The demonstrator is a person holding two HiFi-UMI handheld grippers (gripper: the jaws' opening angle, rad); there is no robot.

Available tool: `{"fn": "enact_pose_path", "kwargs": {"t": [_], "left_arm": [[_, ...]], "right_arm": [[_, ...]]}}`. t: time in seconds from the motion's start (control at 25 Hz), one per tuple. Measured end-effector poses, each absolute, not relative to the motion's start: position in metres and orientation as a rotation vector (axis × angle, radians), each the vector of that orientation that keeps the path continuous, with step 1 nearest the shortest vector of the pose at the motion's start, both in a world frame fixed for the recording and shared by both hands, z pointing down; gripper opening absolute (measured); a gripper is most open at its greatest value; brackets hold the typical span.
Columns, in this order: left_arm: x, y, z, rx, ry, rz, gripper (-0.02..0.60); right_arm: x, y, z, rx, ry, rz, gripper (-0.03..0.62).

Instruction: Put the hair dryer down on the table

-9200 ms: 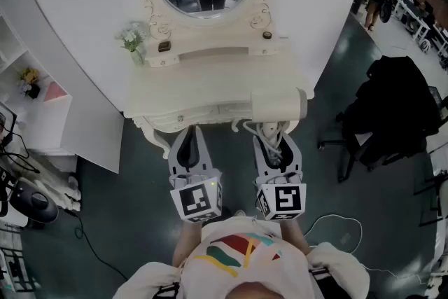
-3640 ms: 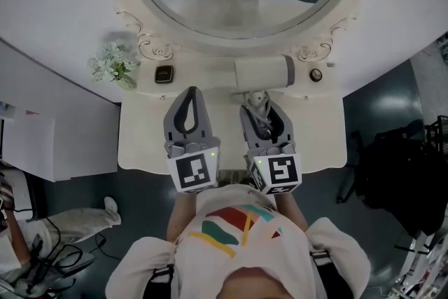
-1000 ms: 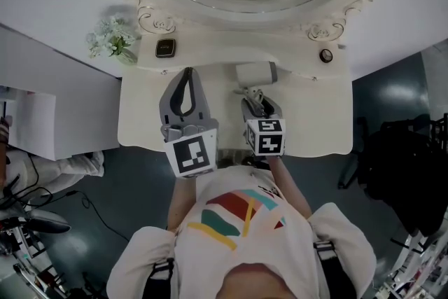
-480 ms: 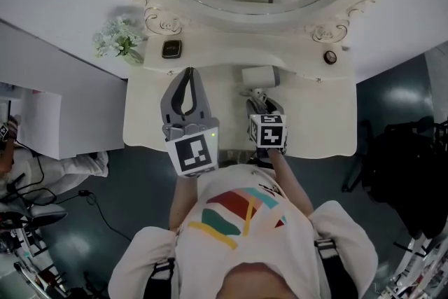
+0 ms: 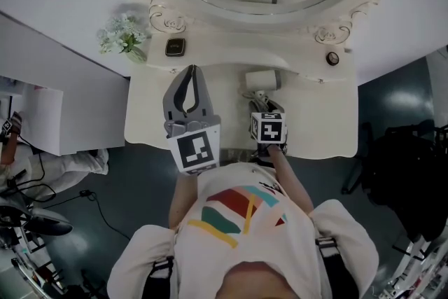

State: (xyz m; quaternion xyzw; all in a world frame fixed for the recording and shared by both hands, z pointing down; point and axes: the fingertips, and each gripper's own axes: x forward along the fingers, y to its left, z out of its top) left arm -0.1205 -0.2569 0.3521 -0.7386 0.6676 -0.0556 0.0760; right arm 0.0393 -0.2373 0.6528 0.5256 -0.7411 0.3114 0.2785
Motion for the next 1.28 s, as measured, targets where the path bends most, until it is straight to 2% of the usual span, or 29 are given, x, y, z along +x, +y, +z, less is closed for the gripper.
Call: {"fn": "enact_pose_path", "kwargs": {"t": [0.8, 1.28], "left_arm": [[-0.127, -0.249, 0.359, -2.219, 2.059, -0.227, 0.008], [-0.12, -0.253, 0.364, -2.226, 2.04, -0.216, 0.008]], "right_arm": [[0.049, -0.235, 0.674, 1.405, -1.951, 0.81, 0.19], [0.046, -0.234, 0.685, 1.351, -1.947, 0.836, 0.217]]}}
